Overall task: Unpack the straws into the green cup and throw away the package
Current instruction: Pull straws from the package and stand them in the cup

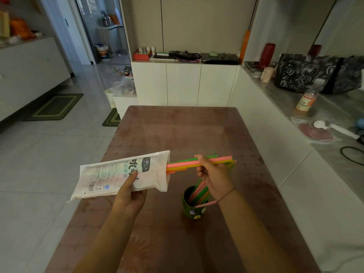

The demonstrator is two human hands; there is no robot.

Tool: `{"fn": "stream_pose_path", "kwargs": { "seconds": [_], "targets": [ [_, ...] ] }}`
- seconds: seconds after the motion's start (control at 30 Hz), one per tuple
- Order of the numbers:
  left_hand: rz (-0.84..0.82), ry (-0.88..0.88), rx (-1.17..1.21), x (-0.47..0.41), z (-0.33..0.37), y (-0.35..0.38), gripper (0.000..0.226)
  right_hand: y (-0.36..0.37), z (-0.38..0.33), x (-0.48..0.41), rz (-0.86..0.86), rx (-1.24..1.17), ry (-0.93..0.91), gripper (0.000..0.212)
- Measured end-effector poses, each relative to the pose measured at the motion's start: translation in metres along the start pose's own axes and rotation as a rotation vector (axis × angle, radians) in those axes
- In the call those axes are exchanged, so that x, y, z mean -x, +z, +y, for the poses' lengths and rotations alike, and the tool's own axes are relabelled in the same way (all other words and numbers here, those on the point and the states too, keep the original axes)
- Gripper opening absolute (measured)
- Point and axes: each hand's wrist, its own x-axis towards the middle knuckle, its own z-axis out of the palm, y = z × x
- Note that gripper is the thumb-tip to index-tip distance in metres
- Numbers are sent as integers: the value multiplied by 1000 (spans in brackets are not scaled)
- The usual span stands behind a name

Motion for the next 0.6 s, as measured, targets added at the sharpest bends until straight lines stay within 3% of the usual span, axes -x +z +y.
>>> {"fn": "stream_pose_path", "kwargs": {
  "seconds": [0.23, 0.6],
  "targets": [
    [76, 0, 2, -8, 17, -14, 28, -30, -36, -14, 41, 142, -151, 17],
    [88, 1, 15, -16, 24, -29, 20, -63, -84, -9, 69, 346, -293, 13]
  ]
}}
